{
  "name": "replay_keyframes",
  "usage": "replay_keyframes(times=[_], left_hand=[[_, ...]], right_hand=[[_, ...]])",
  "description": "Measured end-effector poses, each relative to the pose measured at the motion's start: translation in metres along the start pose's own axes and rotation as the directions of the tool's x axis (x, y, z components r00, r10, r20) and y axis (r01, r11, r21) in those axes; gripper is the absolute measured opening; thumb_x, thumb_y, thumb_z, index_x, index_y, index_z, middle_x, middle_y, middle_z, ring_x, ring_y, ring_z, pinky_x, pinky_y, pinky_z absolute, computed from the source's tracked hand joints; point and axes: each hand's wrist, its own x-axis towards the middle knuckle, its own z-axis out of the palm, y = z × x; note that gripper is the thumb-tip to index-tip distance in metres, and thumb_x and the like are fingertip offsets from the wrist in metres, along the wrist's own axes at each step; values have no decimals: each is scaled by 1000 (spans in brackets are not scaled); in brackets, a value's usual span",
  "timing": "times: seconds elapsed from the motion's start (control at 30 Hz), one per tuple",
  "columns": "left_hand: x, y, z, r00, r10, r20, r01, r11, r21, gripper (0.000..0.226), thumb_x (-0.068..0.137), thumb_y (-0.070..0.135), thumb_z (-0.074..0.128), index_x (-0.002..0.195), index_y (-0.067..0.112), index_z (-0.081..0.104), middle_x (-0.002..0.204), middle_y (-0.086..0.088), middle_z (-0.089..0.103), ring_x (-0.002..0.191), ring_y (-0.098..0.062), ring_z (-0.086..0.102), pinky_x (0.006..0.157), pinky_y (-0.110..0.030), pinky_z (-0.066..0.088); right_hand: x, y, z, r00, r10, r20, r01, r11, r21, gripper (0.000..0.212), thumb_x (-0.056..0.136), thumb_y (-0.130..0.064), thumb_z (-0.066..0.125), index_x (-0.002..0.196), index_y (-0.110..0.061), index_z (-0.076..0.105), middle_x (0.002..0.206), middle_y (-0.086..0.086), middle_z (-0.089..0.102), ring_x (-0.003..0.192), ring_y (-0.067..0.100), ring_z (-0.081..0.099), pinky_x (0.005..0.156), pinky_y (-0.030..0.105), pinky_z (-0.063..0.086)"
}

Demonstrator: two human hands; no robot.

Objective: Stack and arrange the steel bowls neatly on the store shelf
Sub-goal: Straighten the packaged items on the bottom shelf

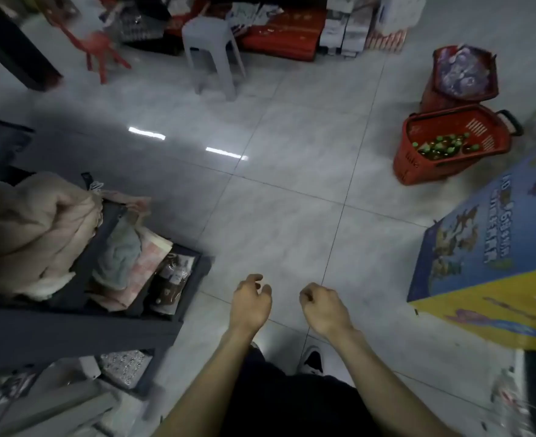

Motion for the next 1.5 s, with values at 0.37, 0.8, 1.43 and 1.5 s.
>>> replay_keyframes(times=[0.37, 0.8, 1.43, 1.5], left_hand=[[85, 29, -5, 969, -113, 219, 69, 977, 199, 16, 103, 27, 57, 111, 18, 67, 122, -13, 74, 113, -31, 68, 91, -33, 52], [296, 124, -102, 974, -57, 220, 33, 993, 113, 34, 105, 28, 54, 134, 14, 66, 134, -8, 70, 122, -25, 64, 88, -24, 44], [601, 371, -173, 994, -59, 92, 51, 995, 90, 35, 103, 27, 53, 134, 17, 67, 125, -9, 73, 107, -28, 69, 85, -30, 54], [622, 386, -179, 992, -83, 100, 75, 994, 77, 36, 102, 26, 53, 133, 17, 68, 124, -10, 73, 106, -28, 70, 85, -29, 54]], right_hand=[[98, -23, -12, 981, 39, 191, -7, 986, -165, 31, 102, -28, 51, 120, -13, 71, 127, 7, 72, 114, 27, 67, 92, 34, 56], [287, -157, -91, 995, 21, 97, 6, 964, -265, 35, 105, -32, 50, 129, -18, 72, 130, 5, 70, 122, 26, 62, 99, 33, 50], [626, -281, -308, 986, 4, 167, 33, 976, -217, 39, 106, -30, 50, 134, -9, 67, 136, 8, 67, 123, 27, 62, 97, 33, 48], [654, -301, -319, 984, -15, 179, 54, 975, -216, 38, 105, -31, 49, 133, -12, 67, 136, 8, 64, 125, 28, 60, 100, 35, 47]])
